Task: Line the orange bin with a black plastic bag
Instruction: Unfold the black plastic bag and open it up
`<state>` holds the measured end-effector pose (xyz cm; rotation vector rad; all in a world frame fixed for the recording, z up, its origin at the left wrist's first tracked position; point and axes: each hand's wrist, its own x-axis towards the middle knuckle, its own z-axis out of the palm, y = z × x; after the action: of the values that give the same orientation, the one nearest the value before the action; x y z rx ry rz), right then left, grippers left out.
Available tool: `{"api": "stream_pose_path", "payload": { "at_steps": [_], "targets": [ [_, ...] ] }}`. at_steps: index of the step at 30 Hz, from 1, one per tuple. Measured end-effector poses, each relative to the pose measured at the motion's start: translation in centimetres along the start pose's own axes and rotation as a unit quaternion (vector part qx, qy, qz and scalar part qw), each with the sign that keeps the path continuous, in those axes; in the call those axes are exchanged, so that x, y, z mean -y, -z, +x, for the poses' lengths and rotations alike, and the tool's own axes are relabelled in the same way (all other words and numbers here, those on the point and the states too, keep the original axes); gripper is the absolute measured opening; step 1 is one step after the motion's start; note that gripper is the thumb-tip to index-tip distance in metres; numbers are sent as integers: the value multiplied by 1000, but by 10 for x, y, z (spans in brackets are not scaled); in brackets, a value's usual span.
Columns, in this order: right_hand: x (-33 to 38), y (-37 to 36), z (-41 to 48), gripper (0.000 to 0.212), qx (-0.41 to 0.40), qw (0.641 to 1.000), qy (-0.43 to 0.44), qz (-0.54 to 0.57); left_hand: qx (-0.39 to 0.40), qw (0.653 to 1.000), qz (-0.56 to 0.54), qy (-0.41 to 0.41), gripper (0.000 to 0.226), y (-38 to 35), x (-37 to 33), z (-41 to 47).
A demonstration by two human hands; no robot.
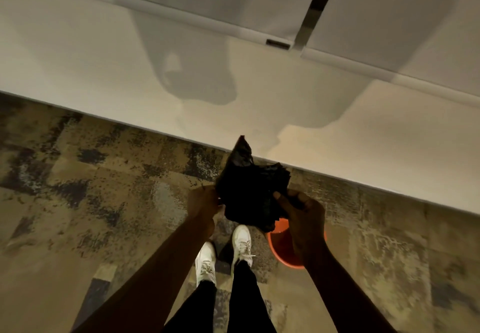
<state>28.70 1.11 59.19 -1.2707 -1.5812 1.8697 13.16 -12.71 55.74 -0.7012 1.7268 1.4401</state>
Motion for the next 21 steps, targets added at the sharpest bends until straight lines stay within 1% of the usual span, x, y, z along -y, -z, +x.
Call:
{"api": "stream_pose_path", "payload": {
  "at_steps": [2,5,6,7,8,9,10,12,14,17,19,21],
  "targets": [
    [6,3,-13,16,-21,999,25,-29,-35,995,32,-90,23,8,-3,-18],
    [14,5,-29,20,-31,996,61,-56,-78,975,42,-205,17,16,-12,-45],
    [17,5,-35,20,-37,995,64,-60,-99,966,33,-235,18,19,-17,-54],
    [18,6,-40,16,-43,995,65,-62,-116,957,27,-263,24,20,-23,-60],
    [19,5,-45,11,-49,995,63,-60,-115,951,22,-288,29,21,-27,-66],
    [20,5,-50,8,-53,995,58,-53,-93,950,17,-299,31,22,-31,-72],
    [21,5,-54,6,-53,996,51,-40,-52,953,14,-298,33,22,-33,-78],
    [23,3,-65,12,-46,998,32,5,46,956,45,-287,33,21,-35,-90],
    [26,0,-76,20,-26,998,19,52,130,947,96,-277,32,19,-34,-98],
    [29,-3,-89,21,22,996,33,82,234,926,160,-250,34,11,-30,-108],
    [28,-3,-94,24,48,994,46,86,288,907,194,-238,39,9,-24,-115],
    [28,0,-98,23,50,993,43,93,302,896,218,-241,37,8,-18,-120]
  ]
}}
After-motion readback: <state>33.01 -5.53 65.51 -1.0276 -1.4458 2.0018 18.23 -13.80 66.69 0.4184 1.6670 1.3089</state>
